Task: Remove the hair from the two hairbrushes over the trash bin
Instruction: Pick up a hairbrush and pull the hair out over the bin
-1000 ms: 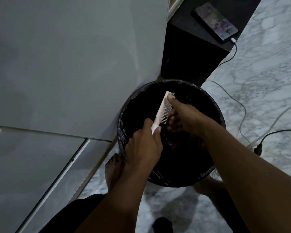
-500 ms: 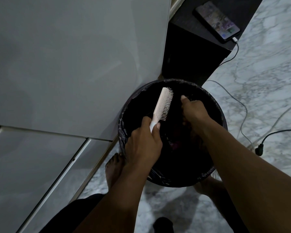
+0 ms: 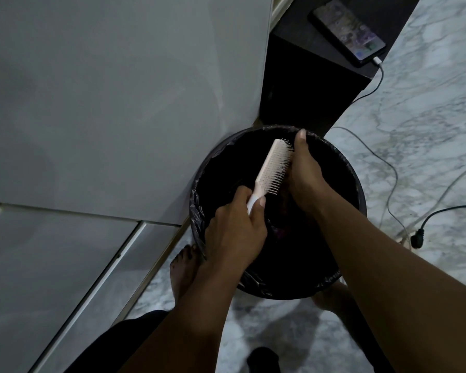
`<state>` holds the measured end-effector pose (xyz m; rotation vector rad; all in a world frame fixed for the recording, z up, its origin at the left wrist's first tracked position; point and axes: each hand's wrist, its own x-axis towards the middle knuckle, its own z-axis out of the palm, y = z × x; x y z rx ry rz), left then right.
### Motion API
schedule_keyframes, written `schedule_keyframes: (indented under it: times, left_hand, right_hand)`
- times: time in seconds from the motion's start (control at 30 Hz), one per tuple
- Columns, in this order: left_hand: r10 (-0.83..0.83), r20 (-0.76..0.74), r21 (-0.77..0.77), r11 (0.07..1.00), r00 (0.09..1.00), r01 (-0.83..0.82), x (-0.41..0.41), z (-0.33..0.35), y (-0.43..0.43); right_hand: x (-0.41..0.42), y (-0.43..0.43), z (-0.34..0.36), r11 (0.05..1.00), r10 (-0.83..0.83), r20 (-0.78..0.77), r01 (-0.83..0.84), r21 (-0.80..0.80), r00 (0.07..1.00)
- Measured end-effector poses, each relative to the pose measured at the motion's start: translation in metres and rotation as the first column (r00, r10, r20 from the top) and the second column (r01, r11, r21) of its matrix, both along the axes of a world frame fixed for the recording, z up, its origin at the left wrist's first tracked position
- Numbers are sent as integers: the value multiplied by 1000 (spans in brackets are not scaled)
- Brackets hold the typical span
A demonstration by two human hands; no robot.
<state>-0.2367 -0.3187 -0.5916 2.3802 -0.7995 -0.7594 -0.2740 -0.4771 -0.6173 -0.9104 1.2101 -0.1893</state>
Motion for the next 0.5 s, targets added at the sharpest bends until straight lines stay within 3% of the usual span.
schedule_keyframes:
  times: [0.13,0.23,0.5]
  left_hand:
    - [-26,5,51,998,1000,26,-1,-1,0]
    - [19,19,89,996,1000,-20,2,-4,3]
    - [41,34,206,977,999,-48,3,-8,5]
  right_hand:
    - [-5,0,3,945,213,-214,-256,-202,953]
    - [-9,-3,-5,908,237,-293,-319,-273,926]
    - [-6,-10,-16,959,175,-118,-196,-206,978]
